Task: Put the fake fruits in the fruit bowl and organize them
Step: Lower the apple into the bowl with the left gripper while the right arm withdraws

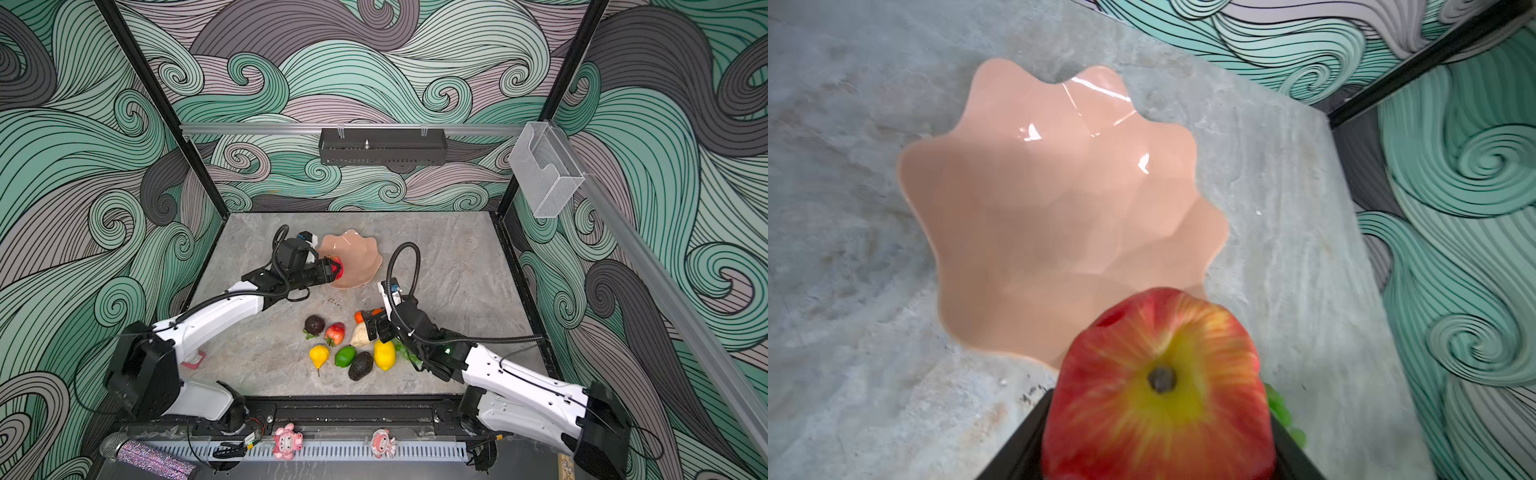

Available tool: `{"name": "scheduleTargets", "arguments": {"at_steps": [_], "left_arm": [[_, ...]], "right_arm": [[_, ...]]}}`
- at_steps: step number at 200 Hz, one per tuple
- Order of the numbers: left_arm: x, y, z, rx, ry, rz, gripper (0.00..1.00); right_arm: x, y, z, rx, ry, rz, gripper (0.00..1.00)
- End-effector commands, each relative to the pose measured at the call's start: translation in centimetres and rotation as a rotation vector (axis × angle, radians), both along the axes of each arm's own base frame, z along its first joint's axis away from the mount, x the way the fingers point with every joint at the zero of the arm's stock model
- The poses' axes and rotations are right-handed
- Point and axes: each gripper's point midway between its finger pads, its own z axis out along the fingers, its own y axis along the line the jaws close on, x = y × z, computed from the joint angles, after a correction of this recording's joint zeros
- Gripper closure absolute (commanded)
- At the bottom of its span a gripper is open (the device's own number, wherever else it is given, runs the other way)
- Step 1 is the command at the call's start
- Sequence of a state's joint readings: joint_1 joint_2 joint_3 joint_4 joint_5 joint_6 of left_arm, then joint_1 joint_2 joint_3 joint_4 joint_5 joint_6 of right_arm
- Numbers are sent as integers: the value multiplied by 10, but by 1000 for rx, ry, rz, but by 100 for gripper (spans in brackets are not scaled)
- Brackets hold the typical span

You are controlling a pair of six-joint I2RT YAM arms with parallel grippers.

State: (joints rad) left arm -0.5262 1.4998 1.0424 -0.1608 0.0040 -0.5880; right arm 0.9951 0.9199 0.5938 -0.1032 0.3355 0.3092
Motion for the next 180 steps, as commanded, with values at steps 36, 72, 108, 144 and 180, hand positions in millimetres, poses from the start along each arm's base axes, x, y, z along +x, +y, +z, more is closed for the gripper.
{"name": "scheduleTargets", "arguments": {"at_steps": [36, 72, 108, 144, 180], "left_arm": [[77, -13, -23, 239, -102, 15, 47], [100, -20, -44, 286, -91, 22, 46], [113, -31, -61, 267, -103, 18, 46], [119, -34, -77, 265, -87, 42, 46], [122, -37, -88, 269, -74, 48, 44]], "right_arm": [[-16, -39, -10, 45, 27, -84, 1], [-20, -49, -16, 40, 28, -94, 1], [-22, -53, -20, 27, 30, -96, 1], [-24, -57, -18, 30, 24, -99, 1], [-26, -58, -20, 24, 26, -94, 1]]}}
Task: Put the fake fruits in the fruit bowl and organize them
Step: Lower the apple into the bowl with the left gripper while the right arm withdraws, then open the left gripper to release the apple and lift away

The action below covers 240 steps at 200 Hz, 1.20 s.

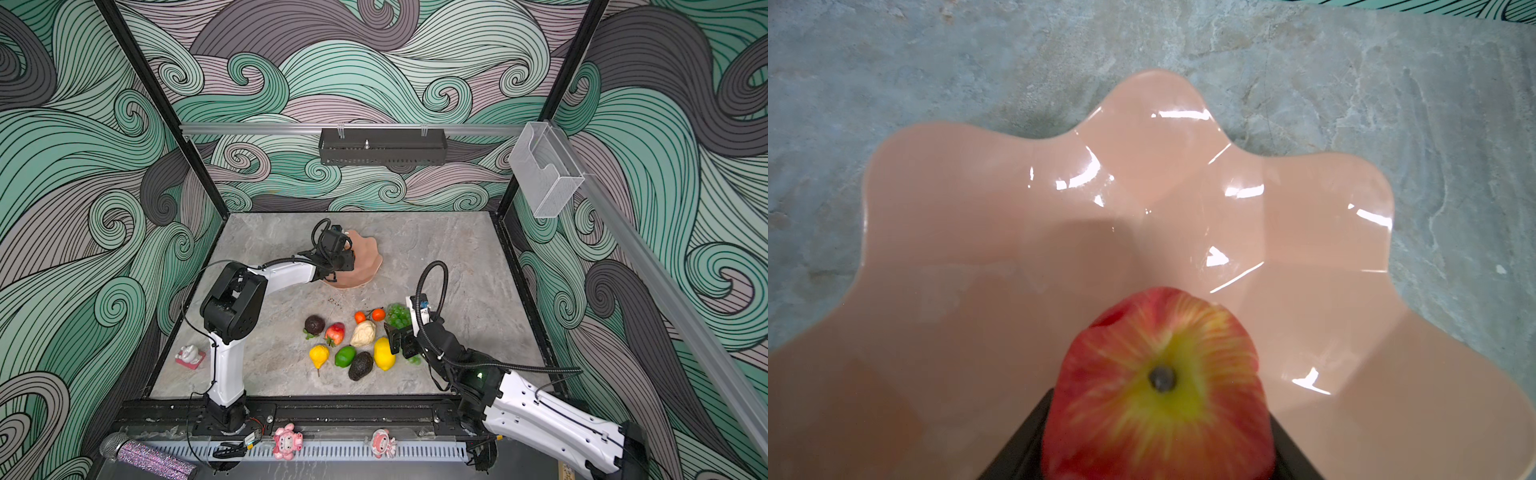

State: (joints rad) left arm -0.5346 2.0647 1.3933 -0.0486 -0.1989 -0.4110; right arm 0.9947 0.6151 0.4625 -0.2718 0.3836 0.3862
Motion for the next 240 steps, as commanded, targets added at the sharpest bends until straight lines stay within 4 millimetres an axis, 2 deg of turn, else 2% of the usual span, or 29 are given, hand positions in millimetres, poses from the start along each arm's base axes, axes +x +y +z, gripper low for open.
{"name": "scheduleTargets", "arguments": {"at_steps": [1, 81, 146, 193, 240], "left_arm": [[14, -9, 10, -22, -44, 20, 44], [4, -8, -10, -44, -22, 45, 39], [-5, -6, -10, -34, -31, 29, 33], [-10, -2, -2, -25, -24, 37, 20], [-11, -3, 18, -36, -49, 26, 11]], "right_arm": [[-1, -6, -8, -24, 11, -16, 1], [-1, -4, -11, -26, 22, -10, 1], [-1, -4, -13, -32, 22, -12, 1], [-1, -5, -15, -38, 27, -16, 1], [0, -5, -16, -46, 33, -17, 1]]}}
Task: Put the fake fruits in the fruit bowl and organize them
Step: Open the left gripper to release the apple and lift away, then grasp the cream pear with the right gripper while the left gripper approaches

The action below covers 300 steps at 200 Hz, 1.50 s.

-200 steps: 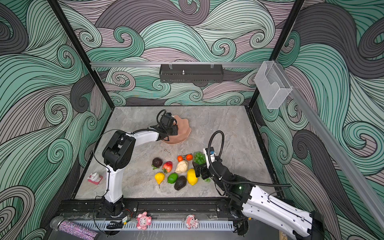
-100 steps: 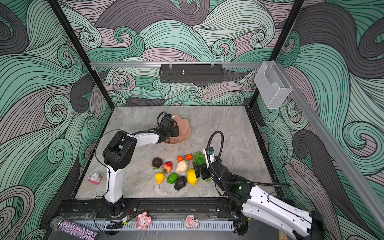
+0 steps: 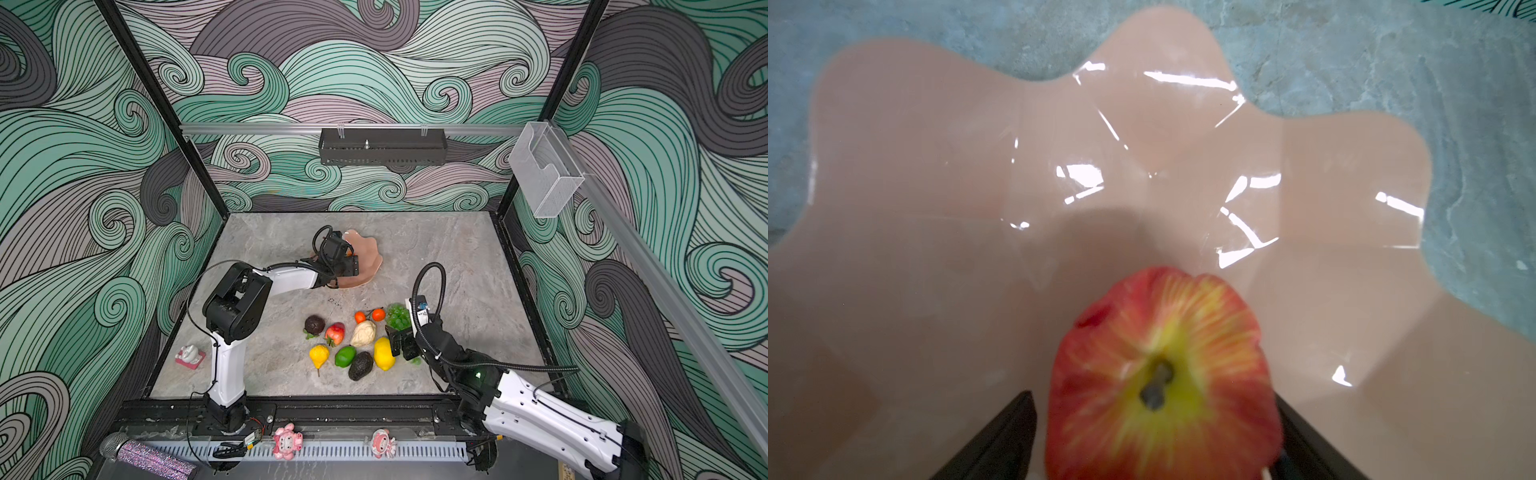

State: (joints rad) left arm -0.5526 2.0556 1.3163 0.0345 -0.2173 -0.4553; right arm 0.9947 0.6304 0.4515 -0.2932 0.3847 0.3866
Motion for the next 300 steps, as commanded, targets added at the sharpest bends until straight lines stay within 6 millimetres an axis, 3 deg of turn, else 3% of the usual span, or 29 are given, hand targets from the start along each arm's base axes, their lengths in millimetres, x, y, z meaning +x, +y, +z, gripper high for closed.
{"name": "scheduleTargets", "arguments": {"at_steps": [1, 7, 53, 81, 100, 139, 179, 245, 300], "left_arm": [[-2, 0, 30, -7, -37, 0, 10], [-3, -1, 33, -10, -40, -3, 2], [-21, 6, 70, -47, -41, -2, 1], [-53, 10, 99, -131, -21, -39, 1], [-86, 11, 106, -197, 22, -89, 1], [-149, 50, 102, -233, 39, -62, 2], [-193, 88, 93, -217, 7, -29, 2], [-218, 116, 85, -261, -154, -3, 3], [-227, 124, 74, -228, -175, -19, 2]], "right_arm": [[1, -2, -3, -6, 7, -16, 1], [1, -2, -3, -8, 10, -17, 1], [-4, -5, -6, -33, 77, -24, 1], [-11, -11, -9, -51, 150, -46, 1], [-18, -13, -16, -63, 224, -59, 1], [-34, 0, -38, -39, 411, -56, 4], [-35, 29, -43, -29, 470, -17, 7], [-17, 80, -43, -68, 499, 7, 8], [5, 95, -63, -114, 533, -118, 11]]}}
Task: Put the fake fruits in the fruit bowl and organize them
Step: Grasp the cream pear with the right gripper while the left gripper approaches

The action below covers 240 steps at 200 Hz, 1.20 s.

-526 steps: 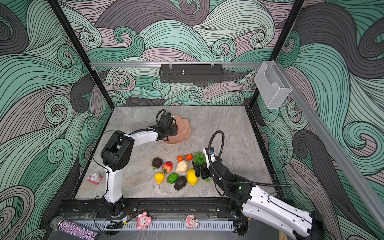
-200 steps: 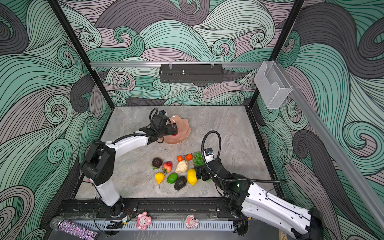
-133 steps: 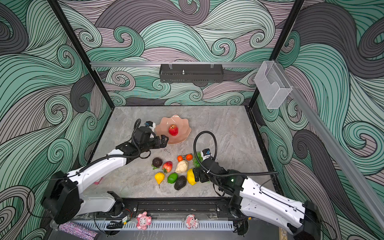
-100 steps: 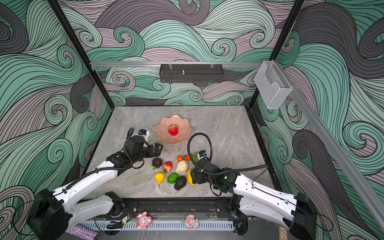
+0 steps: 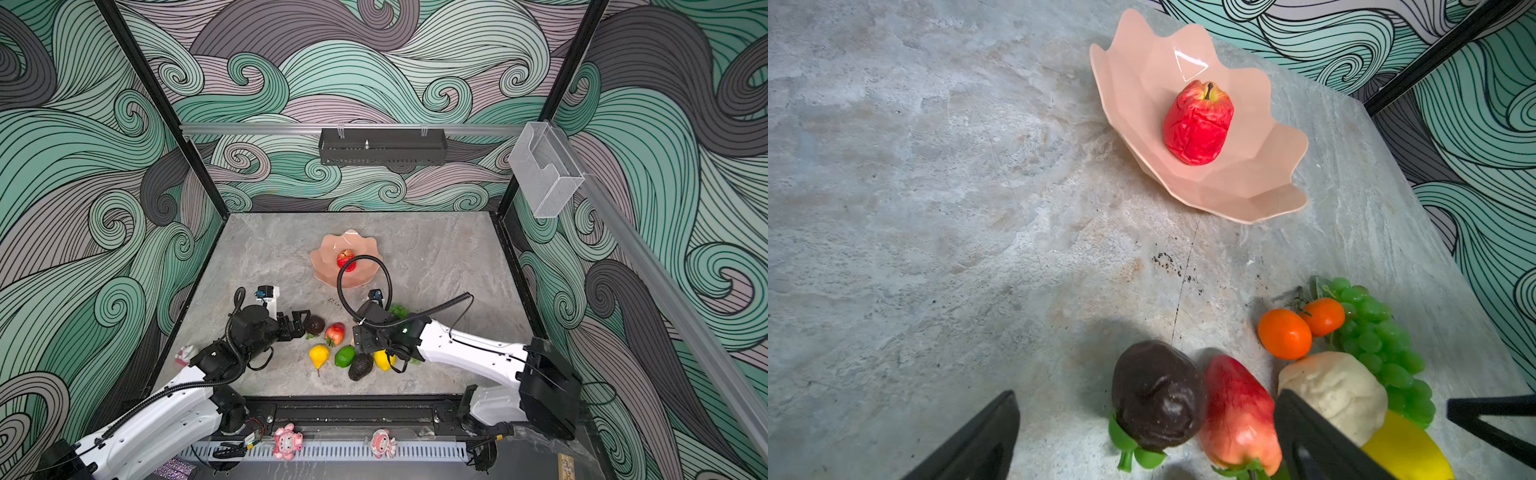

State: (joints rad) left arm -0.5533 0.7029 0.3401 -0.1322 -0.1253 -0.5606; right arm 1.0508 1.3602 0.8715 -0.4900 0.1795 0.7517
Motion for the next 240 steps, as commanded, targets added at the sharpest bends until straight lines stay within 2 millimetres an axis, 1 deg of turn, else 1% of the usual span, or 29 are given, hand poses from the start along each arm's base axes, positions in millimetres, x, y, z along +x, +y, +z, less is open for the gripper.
{"name": "scheduleTargets", "arguments": {"at_steps": [1, 24, 48, 73, 103, 121, 134, 188, 204, 226, 240], "left_arm": [[4, 0, 9, 10, -55, -6, 2], [1, -9, 2, 24, -54, -74, 2], [0, -14, 2, 8, -60, -99, 2], [1, -14, 4, 8, -70, -101, 2], [1, -15, 4, 11, -74, -105, 1], [2, -15, 5, 12, -77, -104, 1], [2, -15, 5, 13, -77, -105, 1], [2, -16, 4, 13, -74, -110, 2], [3, -17, 4, 12, -74, -112, 1], [3, -17, 5, 11, -73, -114, 1], [3, -18, 4, 13, -72, -114, 1]], "right_arm": [[10, 7, 1, 5, -12, -62, 11], [16, 12, -5, -3, -4, -102, 12], [22, 9, -11, -27, -12, -156, 14], [27, 14, -16, -24, -13, -185, 15], [31, 11, -25, -35, -2, -267, 15], [34, 18, -30, -24, 1, -266, 15], [35, 20, -33, -38, 12, -276, 15], [40, 17, -49, -77, 31, -315, 19], [42, 16, -52, -86, 35, -318, 21], [43, 19, -54, -91, 44, -304, 23], [44, 22, -56, -93, 52, -292, 28]]}}
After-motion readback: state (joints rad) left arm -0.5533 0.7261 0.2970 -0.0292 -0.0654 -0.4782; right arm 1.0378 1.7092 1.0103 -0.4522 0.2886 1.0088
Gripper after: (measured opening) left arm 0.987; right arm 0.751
